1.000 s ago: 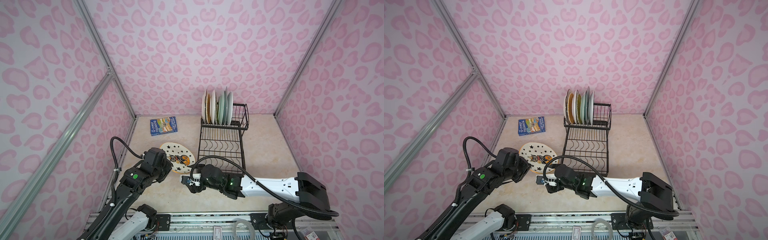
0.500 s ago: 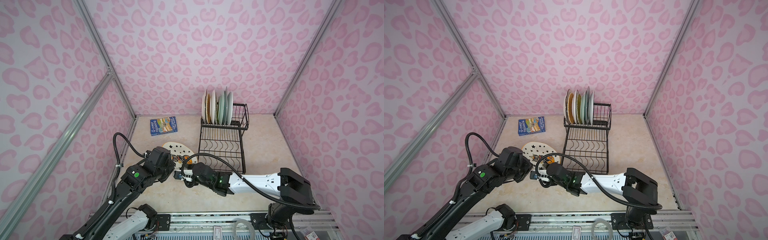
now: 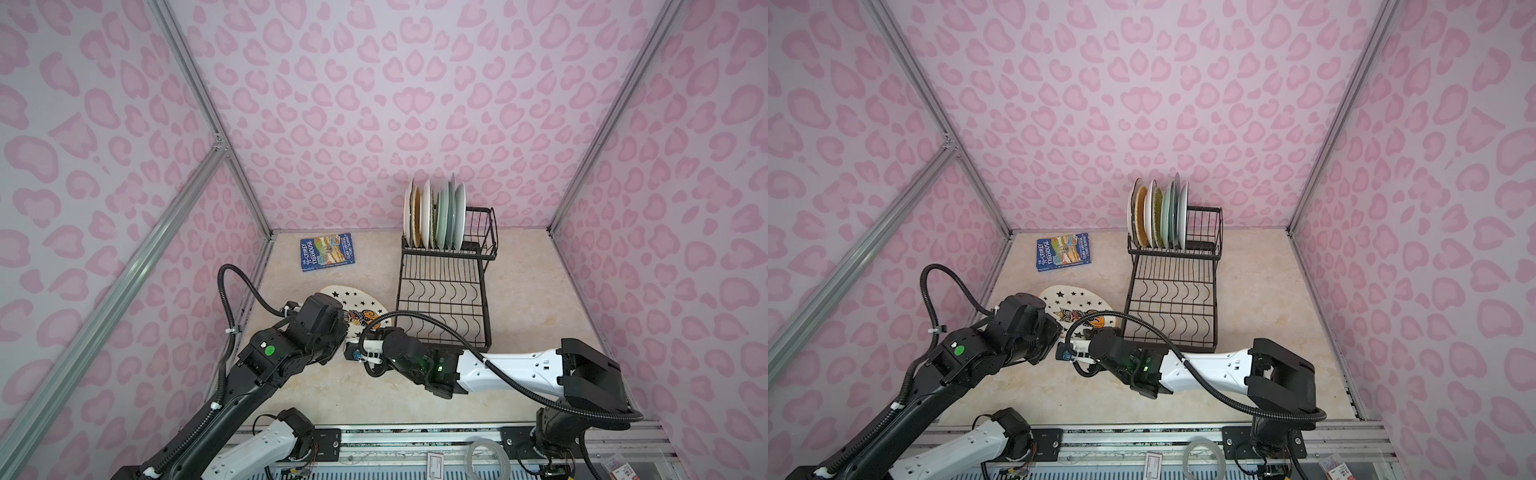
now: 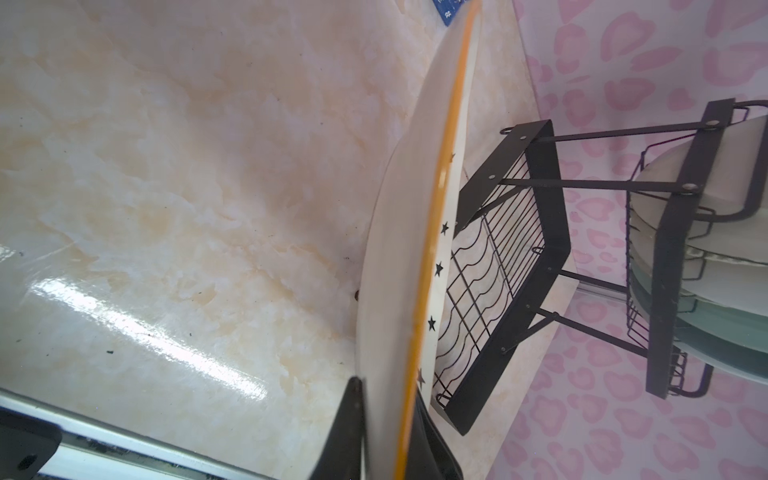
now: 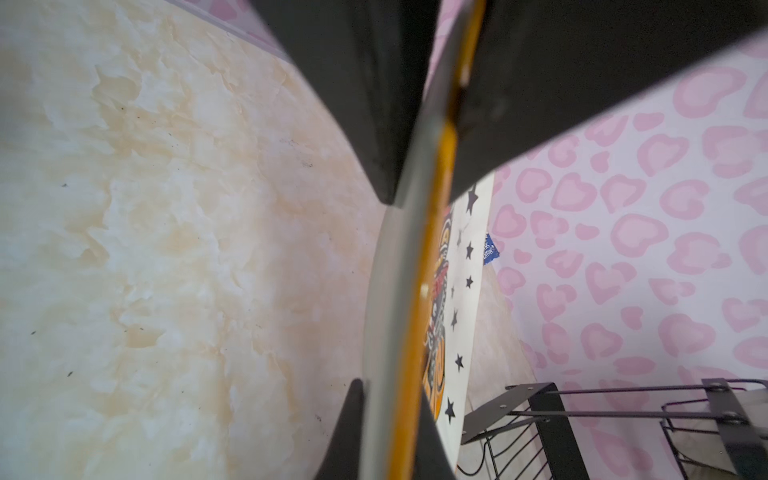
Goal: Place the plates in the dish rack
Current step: 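Grasp the star-and-cat plate's rim with the right gripper while the left releases, then raise the plate over the rack's upper tier with the right gripper while the left withdraws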
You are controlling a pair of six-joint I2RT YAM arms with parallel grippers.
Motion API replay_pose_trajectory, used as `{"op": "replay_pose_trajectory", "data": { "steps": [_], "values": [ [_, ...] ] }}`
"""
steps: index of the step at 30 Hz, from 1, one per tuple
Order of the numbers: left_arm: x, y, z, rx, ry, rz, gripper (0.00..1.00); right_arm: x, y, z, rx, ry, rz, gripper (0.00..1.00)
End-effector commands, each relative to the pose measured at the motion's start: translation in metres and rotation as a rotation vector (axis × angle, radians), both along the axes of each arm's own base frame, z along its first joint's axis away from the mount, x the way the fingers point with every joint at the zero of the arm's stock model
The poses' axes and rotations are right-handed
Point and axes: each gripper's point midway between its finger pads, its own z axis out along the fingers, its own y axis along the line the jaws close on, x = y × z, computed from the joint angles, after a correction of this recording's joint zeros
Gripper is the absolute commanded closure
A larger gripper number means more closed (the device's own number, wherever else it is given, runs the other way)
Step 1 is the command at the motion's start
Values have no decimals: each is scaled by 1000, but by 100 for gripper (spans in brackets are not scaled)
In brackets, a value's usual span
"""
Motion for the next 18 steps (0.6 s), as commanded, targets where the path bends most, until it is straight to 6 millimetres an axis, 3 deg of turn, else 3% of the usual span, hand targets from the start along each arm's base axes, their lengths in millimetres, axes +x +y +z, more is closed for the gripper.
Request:
{"op": "replay_pose_trajectory", "data": {
  "steps": [1,2,6,7,12,18],
  "values": [
    [6,-18,23,-67,-91,-84,65,6,-1,18,88,9,-60,100],
    [6,-18,26,-67,-101,-92,50,6,-4,20,94,7,-68,100],
    [4,-15,42,-57,-154,-120,7,8,-11,32,137,14,-105,100],
    [4,-15,49,-58,-183,-133,1,8,-12,34,138,20,-113,100],
    [-2,-6,103,-48,-388,-201,2,11,-16,46,163,33,-160,100],
    [-25,19,165,41,-738,-277,2,11,-30,99,271,44,-227,100]
  ]
}}
